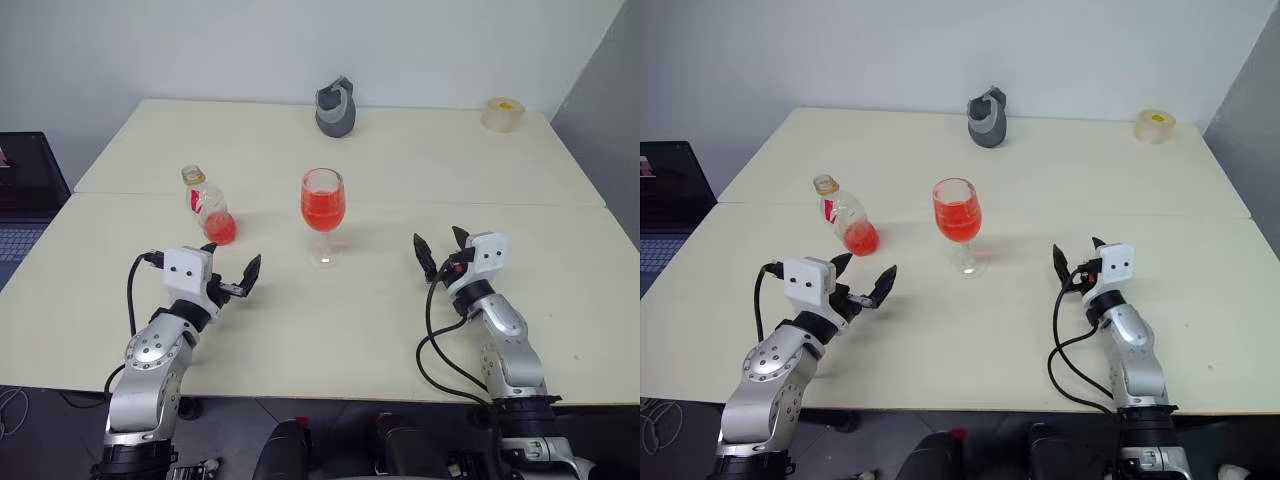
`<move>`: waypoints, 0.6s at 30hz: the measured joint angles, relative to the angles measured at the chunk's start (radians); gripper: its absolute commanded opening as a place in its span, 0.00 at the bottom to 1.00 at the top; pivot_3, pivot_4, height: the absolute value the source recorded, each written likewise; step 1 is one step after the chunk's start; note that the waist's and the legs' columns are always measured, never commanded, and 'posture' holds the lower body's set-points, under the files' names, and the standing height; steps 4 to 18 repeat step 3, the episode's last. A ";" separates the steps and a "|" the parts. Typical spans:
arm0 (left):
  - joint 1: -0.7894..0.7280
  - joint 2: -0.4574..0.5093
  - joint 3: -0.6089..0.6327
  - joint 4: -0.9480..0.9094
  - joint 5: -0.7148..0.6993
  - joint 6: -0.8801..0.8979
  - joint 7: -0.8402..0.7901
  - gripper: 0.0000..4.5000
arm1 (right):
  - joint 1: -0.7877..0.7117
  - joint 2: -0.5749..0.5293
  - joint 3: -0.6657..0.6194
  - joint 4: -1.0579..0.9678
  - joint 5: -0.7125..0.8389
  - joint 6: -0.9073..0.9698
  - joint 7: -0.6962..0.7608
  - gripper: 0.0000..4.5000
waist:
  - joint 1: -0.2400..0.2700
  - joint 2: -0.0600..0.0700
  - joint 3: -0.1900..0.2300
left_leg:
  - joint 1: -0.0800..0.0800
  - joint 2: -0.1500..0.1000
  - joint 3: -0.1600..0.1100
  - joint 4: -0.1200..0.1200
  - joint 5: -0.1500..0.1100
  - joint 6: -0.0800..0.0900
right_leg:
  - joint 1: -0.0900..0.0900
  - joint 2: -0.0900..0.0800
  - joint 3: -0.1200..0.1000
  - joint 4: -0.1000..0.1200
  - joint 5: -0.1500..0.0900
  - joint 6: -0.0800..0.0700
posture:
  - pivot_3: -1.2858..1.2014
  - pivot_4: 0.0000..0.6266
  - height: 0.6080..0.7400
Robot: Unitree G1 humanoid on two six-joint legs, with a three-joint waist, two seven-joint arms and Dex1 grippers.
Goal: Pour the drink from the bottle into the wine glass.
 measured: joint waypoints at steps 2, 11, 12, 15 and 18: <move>0.000 0.000 0.000 0.000 0.001 -0.004 0.000 1.00 | -0.002 0.000 0.000 0.007 0.000 -0.003 0.000 1.00 | 0.000 0.000 0.000 | 0.000 0.000 0.000 0.000 0.000 0.000 | 0.000 0.000 0.000 0.000 0.000 0.000 | 0.52 0.24 1.00; 0.000 0.000 0.000 0.000 0.002 -0.008 0.000 1.00 | -0.002 0.000 0.000 0.008 0.000 -0.003 0.000 1.00 | 0.000 0.000 0.000 | 0.000 0.000 0.000 0.000 0.000 0.000 | 0.000 0.000 0.000 0.000 0.000 0.000 | 0.52 0.24 1.00; 0.000 0.000 0.000 0.000 0.002 -0.008 0.000 1.00 | -0.002 0.000 0.000 0.008 0.000 -0.003 0.000 1.00 | 0.000 0.000 0.000 | 0.000 0.000 0.000 0.000 0.000 0.000 | 0.000 0.000 0.000 0.000 0.000 0.000 | 0.52 0.24 1.00; 0.000 0.000 0.000 0.000 0.002 -0.008 0.000 1.00 | -0.002 0.000 0.000 0.008 0.000 -0.003 0.000 1.00 | 0.000 0.000 0.000 | 0.000 0.000 0.000 0.000 0.000 0.000 | 0.000 0.000 0.000 0.000 0.000 0.000 | 0.52 0.24 1.00; 0.000 0.000 0.000 0.000 0.002 -0.008 0.000 1.00 | -0.002 0.000 0.000 0.008 0.000 -0.003 0.000 1.00 | 0.000 0.000 0.000 | 0.000 0.000 0.000 0.000 0.000 0.000 | 0.000 0.000 0.000 0.000 0.000 0.000 | 0.52 0.24 1.00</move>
